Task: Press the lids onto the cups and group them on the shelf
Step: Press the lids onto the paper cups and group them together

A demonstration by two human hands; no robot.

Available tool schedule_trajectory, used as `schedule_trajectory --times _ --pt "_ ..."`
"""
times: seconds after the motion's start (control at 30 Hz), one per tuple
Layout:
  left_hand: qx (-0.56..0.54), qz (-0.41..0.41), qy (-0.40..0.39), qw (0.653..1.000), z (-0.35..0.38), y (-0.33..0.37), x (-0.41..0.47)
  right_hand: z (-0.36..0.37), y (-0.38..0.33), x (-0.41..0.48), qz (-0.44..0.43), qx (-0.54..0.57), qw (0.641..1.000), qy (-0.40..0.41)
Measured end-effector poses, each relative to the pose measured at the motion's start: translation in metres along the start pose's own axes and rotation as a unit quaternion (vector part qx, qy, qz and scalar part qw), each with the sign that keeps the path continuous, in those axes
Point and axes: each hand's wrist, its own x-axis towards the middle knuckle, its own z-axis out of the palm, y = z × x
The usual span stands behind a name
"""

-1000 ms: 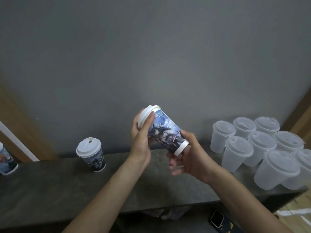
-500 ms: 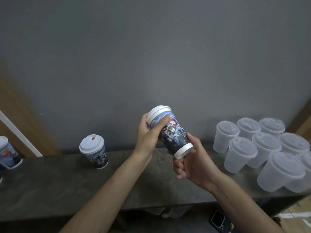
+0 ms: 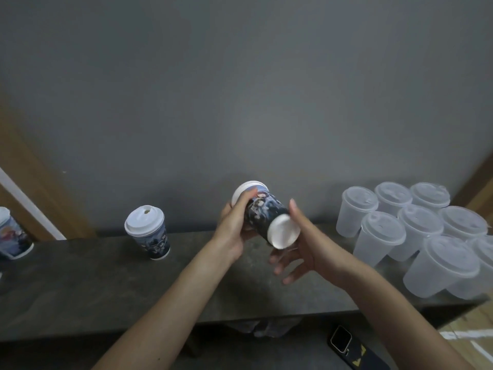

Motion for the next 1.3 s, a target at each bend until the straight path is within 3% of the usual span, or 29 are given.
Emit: schedule_trajectory --times 0.1,0.17,0.3,0.5,0.57,0.67,0.83,0.93,1.13,1.3 --pt "0.115 0.2 -0.04 0.972 -0.003 -0.009 -0.003 -0.01 0.028 0.006 -0.105 -0.155 0.972 0.143" --pt "0.181 0.245 -0.114 0.946 0.001 -0.014 -0.011 -0.018 0.051 0.007 -0.153 -0.218 0.951 0.16" --pt "0.283 0.272 -0.166 0.905 0.02 -0.049 -0.021 -0.031 0.096 0.002 -0.176 -0.183 0.945 0.207" --pt "0.309 0.196 -0.317 0.875 0.055 -0.095 -0.027 -0.054 0.143 -0.038 -0.186 -0.134 0.918 0.322" --pt "0.334 0.244 -0.317 0.853 0.07 -0.103 -0.022 -0.068 0.162 -0.051 -0.172 -0.13 0.898 0.384" --pt "0.43 0.38 -0.293 0.765 0.095 -0.111 -0.001 -0.091 0.182 -0.063 -0.152 -0.121 0.865 0.463" --pt "0.616 0.508 -0.283 0.531 0.133 -0.127 0.04 -0.114 0.188 -0.069 -0.117 -0.139 0.84 0.512" --pt "0.652 0.537 -0.286 0.453 0.145 -0.134 0.055 -0.116 0.187 -0.063 -0.103 -0.129 0.835 0.524" --pt "0.65 0.598 -0.219 0.415 0.156 -0.142 0.064 -0.121 0.189 -0.054 -0.086 -0.114 0.83 0.539" --pt "0.64 0.612 -0.212 0.413 0.154 -0.145 0.064 -0.125 0.186 -0.049 -0.07 -0.11 0.833 0.538"
